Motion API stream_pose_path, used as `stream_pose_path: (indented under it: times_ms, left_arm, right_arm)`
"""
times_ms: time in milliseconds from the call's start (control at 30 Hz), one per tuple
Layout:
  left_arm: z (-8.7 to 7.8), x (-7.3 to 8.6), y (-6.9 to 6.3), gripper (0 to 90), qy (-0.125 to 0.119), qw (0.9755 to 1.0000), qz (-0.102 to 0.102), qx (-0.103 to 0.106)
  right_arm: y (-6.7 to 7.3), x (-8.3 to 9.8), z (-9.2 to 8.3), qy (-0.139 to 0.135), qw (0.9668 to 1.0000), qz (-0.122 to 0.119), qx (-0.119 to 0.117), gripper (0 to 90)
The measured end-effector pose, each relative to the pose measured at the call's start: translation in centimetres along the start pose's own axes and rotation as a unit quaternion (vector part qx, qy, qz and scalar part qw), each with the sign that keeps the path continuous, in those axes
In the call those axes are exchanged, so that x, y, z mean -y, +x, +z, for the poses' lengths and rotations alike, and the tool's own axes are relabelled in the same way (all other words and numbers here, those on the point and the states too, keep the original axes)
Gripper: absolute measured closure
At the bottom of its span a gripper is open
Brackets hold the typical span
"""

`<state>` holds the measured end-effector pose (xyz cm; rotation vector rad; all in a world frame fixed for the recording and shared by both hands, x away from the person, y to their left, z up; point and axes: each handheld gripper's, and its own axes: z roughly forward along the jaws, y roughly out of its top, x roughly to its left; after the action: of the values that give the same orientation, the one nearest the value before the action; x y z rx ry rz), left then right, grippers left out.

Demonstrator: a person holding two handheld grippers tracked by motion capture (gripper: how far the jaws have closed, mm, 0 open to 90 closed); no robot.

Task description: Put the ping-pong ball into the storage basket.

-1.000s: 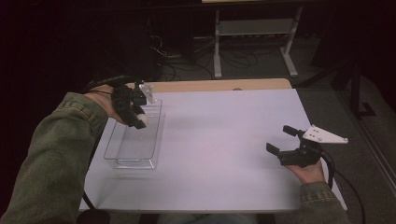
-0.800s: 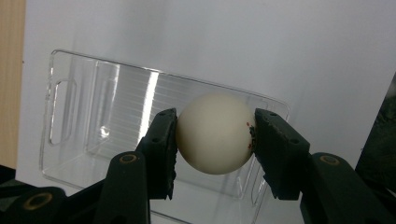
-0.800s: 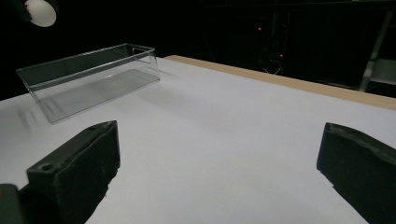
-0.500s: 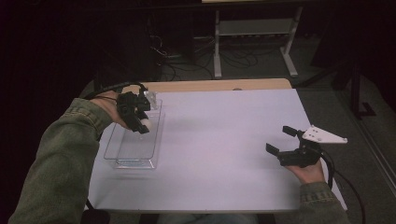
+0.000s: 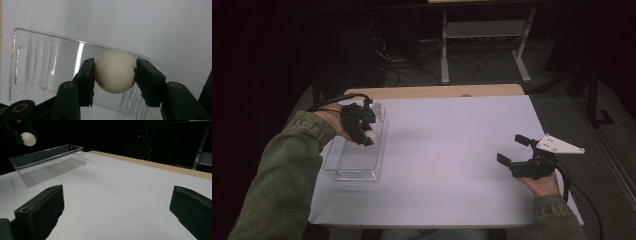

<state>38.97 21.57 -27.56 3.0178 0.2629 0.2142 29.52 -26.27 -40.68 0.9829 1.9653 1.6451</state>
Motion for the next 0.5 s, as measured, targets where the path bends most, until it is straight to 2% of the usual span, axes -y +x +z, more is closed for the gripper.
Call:
stream_pose_path:
  times_ms: [200, 367, 500]
  left_arm:
    - [0.7, 0.2, 0.1, 51.2, -0.001, 1.0, -0.004, 0.006]
    - [1.3, 0.5, 0.2, 51.3, 0.004, 1.0, -0.008, -0.002]
    - [1.7, 0.7, 0.2, 51.2, 0.0, 0.9999, -0.012, 0.001]
  right_arm:
    - [0.1, 0.0, 0.0, 0.002, 1.0, -0.001, 0.0, 0.0]
    - [0.0, 0.0, 0.0, 0.001, 1.0, 0.0, 0.0, 0.0]
    - [0.0, 0.0, 0.1, 0.002, 1.0, 0.0, -0.001, 0.0]
